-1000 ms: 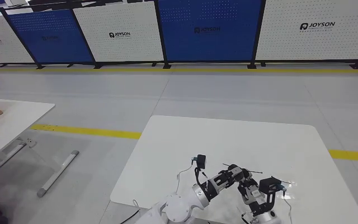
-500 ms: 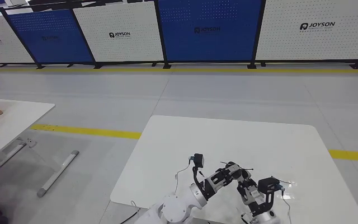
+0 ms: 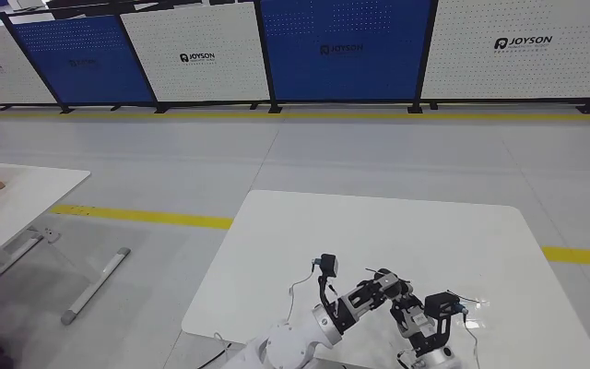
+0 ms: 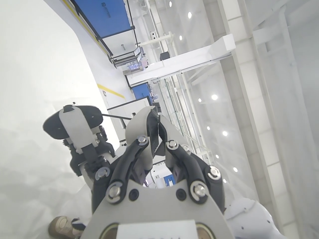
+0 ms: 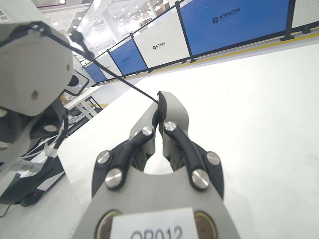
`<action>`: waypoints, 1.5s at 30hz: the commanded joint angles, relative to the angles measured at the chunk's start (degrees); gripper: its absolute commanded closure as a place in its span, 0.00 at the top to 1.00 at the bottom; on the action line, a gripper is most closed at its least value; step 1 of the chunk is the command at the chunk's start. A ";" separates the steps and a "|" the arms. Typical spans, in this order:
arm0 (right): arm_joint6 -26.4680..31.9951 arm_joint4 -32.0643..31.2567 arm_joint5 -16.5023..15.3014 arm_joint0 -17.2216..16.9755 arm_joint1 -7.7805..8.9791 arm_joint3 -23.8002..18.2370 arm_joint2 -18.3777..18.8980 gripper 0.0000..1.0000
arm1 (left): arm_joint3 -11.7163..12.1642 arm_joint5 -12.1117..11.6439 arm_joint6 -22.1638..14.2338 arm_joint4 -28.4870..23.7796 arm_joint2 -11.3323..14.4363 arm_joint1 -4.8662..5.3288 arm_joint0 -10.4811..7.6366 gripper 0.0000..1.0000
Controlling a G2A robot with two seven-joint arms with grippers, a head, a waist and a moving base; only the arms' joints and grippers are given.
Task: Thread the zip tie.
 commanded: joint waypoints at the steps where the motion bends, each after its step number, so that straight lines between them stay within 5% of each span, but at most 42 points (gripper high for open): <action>1: 0.10 -0.05 0.06 0.06 0.01 0.09 -0.04 0.00 | -0.42 -0.22 0.11 0.44 -0.08 0.08 0.32 0.00; 11: 0.12 -0.33 0.39 0.38 0.03 0.37 -0.50 0.00 | -2.02 -0.97 1.04 2.69 -0.48 0.43 1.78 0.00; 12: 0.07 -0.31 0.43 0.40 0.03 0.34 -0.56 0.22 | -2.00 -0.86 1.21 2.80 -0.49 0.45 1.82 0.00; 13: -0.17 -0.09 0.45 0.39 0.01 0.23 -0.59 1.00 | -1.84 -0.69 1.38 2.79 -0.50 0.44 1.78 0.00; 22: -3.67 3.93 -1.91 -0.95 0.17 -1.05 1.15 1.00 | 0.67 0.39 5.26 1.16 -1.17 0.08 0.43 0.00; 35: -11.88 14.60 -6.39 -7.35 1.07 -6.26 10.24 1.00 | 3.49 2.73 7.41 0.81 -4.31 0.37 0.56 0.00; 45: -11.88 14.60 -6.39 -7.35 1.07 -6.26 10.24 1.00 | 3.53 3.83 6.74 1.39 -4.28 0.43 0.37 0.00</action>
